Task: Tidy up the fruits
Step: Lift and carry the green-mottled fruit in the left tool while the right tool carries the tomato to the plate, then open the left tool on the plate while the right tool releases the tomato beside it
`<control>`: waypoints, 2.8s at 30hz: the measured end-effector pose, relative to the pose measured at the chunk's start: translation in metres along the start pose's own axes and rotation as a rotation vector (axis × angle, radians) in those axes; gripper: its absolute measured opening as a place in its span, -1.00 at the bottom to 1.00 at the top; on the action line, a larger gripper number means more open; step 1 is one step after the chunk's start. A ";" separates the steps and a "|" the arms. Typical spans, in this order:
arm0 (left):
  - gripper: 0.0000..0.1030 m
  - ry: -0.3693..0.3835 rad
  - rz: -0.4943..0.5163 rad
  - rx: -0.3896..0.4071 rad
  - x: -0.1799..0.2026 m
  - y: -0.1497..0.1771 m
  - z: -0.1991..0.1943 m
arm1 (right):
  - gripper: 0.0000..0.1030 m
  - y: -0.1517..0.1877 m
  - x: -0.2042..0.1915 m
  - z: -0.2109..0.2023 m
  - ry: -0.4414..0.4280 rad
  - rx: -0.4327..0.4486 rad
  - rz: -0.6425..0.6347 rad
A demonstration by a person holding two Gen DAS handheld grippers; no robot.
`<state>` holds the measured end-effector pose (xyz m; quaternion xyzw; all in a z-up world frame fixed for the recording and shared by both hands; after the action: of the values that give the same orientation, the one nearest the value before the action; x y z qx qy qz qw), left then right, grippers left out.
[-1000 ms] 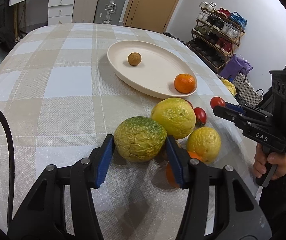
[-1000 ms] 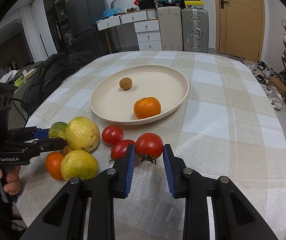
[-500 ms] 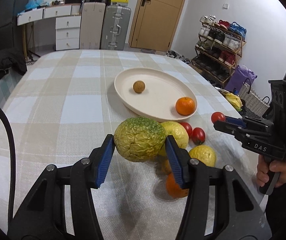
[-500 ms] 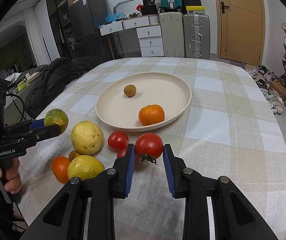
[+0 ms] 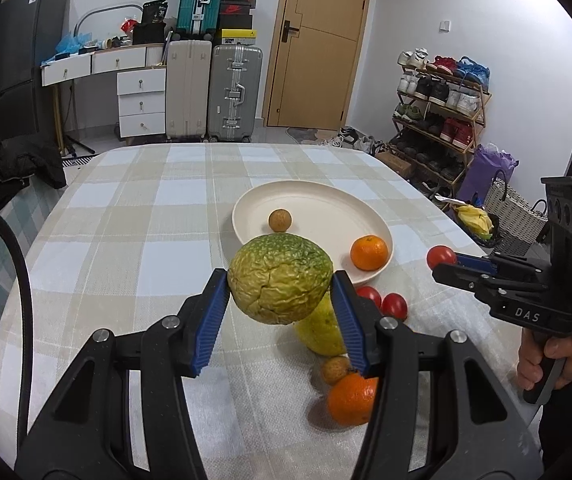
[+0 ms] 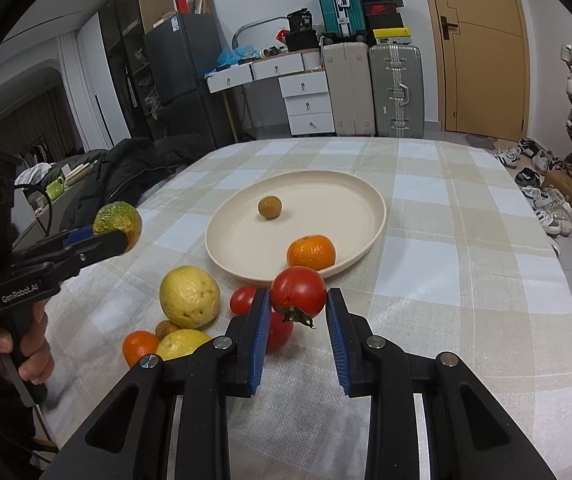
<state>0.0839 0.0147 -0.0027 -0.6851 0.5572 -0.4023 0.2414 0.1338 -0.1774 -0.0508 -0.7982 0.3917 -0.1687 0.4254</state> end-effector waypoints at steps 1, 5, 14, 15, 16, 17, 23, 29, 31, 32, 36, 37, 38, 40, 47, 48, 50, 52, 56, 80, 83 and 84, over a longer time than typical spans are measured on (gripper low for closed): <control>-0.04 0.001 0.002 0.000 0.001 -0.002 0.001 | -0.44 -0.003 0.000 -0.002 0.002 0.004 -0.002; -0.04 -0.002 0.022 0.006 0.007 -0.011 0.008 | -0.44 -0.014 0.000 -0.005 -0.001 0.014 -0.007; -0.04 0.021 0.030 -0.006 0.013 -0.030 0.037 | -0.44 -0.031 0.007 0.005 0.011 0.014 0.008; -0.04 0.019 0.029 -0.008 0.013 -0.032 0.042 | -0.44 -0.033 0.008 0.006 0.014 0.017 0.010; -0.04 0.019 0.028 -0.012 0.013 -0.034 0.046 | -0.44 -0.034 0.009 0.007 0.018 0.019 0.011; -0.04 0.022 0.027 -0.017 0.013 -0.035 0.050 | -0.44 -0.036 0.011 0.009 0.022 0.019 0.014; -0.04 0.004 0.036 -0.036 0.012 -0.041 0.072 | -0.44 -0.040 0.020 0.018 0.037 0.025 0.038; -0.04 -0.008 0.035 -0.061 0.010 -0.048 0.093 | -0.44 -0.040 0.032 0.027 0.074 0.033 0.074; -0.04 -0.015 0.044 -0.066 0.012 -0.050 0.100 | -0.44 -0.039 0.038 0.032 0.071 0.024 0.095; -0.04 -0.016 0.046 -0.070 0.012 -0.050 0.104 | -0.44 -0.038 0.040 0.034 0.075 0.019 0.101; -0.04 -0.010 0.049 -0.106 0.013 -0.047 0.121 | -0.44 -0.039 0.046 0.047 0.065 -0.009 0.117; -0.04 -0.008 0.051 -0.118 0.013 -0.045 0.125 | -0.44 -0.039 0.046 0.049 0.068 -0.010 0.112; -0.04 -0.008 0.055 -0.130 0.013 -0.043 0.129 | -0.44 -0.039 0.046 0.051 0.069 -0.014 0.107; -0.04 -0.019 0.064 -0.157 0.012 -0.039 0.138 | -0.44 -0.040 0.048 0.057 0.060 -0.024 0.115; -0.04 -0.032 0.049 -0.183 0.005 -0.040 0.154 | -0.44 -0.040 0.052 0.074 0.049 -0.057 0.118; -0.04 -0.032 0.048 -0.183 0.005 -0.041 0.154 | -0.44 -0.040 0.051 0.076 0.051 -0.059 0.113; -0.04 -0.025 0.045 -0.193 0.005 -0.041 0.158 | -0.44 -0.040 0.051 0.079 0.051 -0.063 0.109; -0.04 -0.022 0.054 -0.205 0.008 -0.040 0.163 | -0.44 -0.039 0.053 0.080 0.051 -0.067 0.109; -0.04 -0.029 0.087 -0.218 0.015 -0.036 0.168 | -0.44 -0.038 0.056 0.083 0.056 -0.070 0.111; 0.80 -0.039 0.019 -0.133 0.001 -0.048 0.124 | 0.96 -0.039 0.045 0.057 0.121 -0.027 0.080; 0.98 -0.046 0.013 -0.106 -0.002 -0.048 0.108 | 1.00 -0.037 0.042 0.052 0.135 -0.046 0.072; 0.98 -0.045 0.012 -0.101 -0.002 -0.047 0.102 | 1.00 -0.036 0.041 0.050 0.137 -0.046 0.068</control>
<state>0.1946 0.0174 -0.0241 -0.7020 0.5753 -0.3568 0.2211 0.2067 -0.1696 -0.0530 -0.7806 0.4507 -0.1994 0.3844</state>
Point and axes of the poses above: each gripper's, at about its wrist camera, not at the fingertips, and z roughly the way its jaws point, x to its right, y to its underside, the point moved 1 cm from there along z, roughly the way its jaws point, and after that the axes turned 9 degrees about -z, right-handed, at the moved point
